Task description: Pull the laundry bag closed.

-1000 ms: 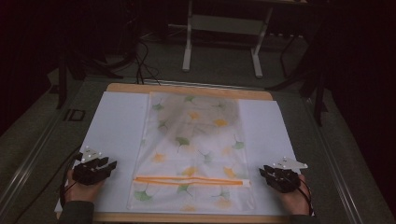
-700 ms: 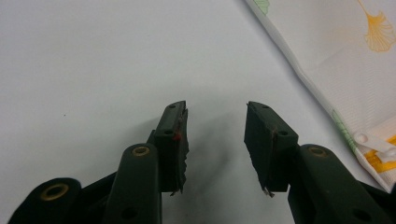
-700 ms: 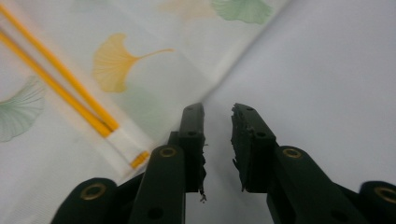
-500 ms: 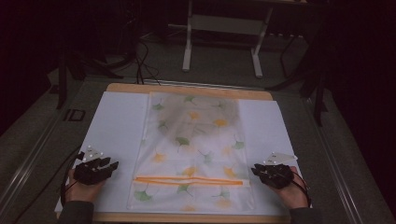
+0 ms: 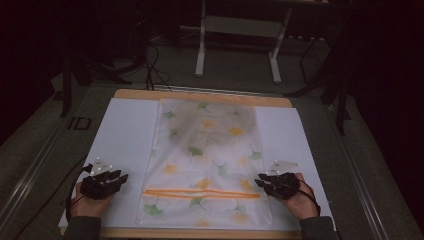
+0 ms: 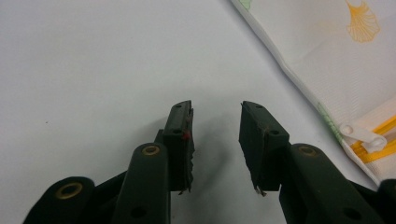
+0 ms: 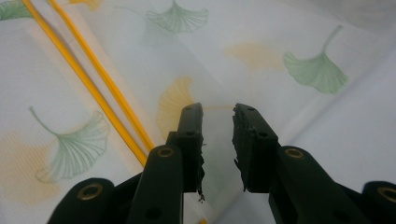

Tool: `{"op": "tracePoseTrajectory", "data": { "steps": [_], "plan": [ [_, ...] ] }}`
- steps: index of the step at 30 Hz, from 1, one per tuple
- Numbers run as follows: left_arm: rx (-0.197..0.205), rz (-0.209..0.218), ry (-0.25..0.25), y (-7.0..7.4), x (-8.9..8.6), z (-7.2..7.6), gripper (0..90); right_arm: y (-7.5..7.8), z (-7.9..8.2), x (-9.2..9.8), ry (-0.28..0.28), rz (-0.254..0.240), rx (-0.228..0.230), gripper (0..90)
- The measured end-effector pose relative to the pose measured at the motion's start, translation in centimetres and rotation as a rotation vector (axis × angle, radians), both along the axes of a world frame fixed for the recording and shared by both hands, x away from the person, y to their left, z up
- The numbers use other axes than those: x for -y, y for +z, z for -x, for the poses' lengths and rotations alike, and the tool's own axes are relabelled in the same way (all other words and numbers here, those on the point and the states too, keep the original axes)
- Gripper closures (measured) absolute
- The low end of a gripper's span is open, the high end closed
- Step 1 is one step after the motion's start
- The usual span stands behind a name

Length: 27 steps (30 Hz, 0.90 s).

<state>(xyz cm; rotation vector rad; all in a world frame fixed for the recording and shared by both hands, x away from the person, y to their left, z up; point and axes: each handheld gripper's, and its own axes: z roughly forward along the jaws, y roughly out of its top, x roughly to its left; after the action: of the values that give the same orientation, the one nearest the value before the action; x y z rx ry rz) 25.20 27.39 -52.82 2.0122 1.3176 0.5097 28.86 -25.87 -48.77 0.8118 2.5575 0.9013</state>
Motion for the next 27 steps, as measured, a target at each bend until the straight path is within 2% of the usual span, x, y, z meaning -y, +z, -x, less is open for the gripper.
{"op": "tracePoseTrajectory", "data": {
  "steps": [15, 27],
  "plan": [
    [-0.011, 0.006, -0.004, 0.0, -0.1, -0.1, 66.9, 0.2, -0.6, -3.3, 0.080, 0.015, -0.012, 71.0],
    [-0.016, 0.009, -0.004, 0.1, -0.1, -0.1, 67.2, 1.3, -1.0, -5.6, 0.140, 0.037, -0.008, 70.8]
  ]
}}
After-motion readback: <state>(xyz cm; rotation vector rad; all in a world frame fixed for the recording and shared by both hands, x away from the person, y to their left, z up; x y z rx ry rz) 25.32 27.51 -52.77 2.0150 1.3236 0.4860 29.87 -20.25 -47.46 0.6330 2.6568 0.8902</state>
